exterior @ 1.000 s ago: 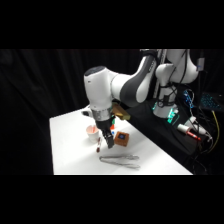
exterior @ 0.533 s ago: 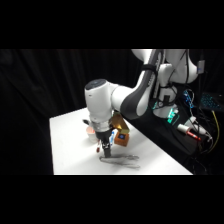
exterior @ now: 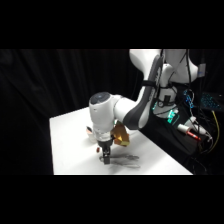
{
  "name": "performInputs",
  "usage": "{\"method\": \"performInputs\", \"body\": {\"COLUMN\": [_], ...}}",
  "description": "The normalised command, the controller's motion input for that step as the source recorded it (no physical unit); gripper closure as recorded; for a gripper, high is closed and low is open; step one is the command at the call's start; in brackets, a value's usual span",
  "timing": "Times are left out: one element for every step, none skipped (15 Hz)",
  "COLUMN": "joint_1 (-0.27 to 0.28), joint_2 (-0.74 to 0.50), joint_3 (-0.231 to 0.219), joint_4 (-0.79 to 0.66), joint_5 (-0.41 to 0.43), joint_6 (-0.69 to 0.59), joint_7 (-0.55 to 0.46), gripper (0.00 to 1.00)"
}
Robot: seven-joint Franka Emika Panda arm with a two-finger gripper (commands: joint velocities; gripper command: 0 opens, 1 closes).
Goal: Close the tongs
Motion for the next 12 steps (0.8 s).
{"method": "performInputs", "body": {"joint_1": [0.127, 0.11, 0.094, 0.086, 0.085, 0.092, 0.097, 0.103, 0.099, 0.093, 0.095, 0.095], "joint_2": [0.14, 0.14, 0.13, 0.11, 0.1, 0.08, 0.06, 0.05, 0.03, 0.02, 0.01, 0.01], "joint_3": [-0.084, -0.071, -0.059, -0.054, -0.053, -0.058, -0.061, -0.065, -0.058, -0.053, -0.056, -0.055], "joint_4": [0.03, 0.03, 0.03, 0.03, 0.03, 0.02, 0.02, 0.01, 0.01, 0.0, -0.01, -0.01], "joint_5": [-0.006, 0.01, 0.028, 0.038, 0.044, 0.044, 0.044, 0.042, 0.05, 0.057, 0.053, 0.049], "joint_6": [0.18, 0.18, 0.18, 0.16, 0.15, 0.15, 0.14, 0.14, 0.14, 0.14, 0.13, 0.13], "joint_7": [0.16, 0.14, 0.11, 0.09, 0.08, 0.08, 0.07, 0.07, 0.06, 0.06, 0.06, 0.05], "gripper": [0.0, 0.0, 0.0, 0.0, 0.0, 0.0, 0.0, 0.0, 0.0, 0.14, 0.26, 0.32]}}
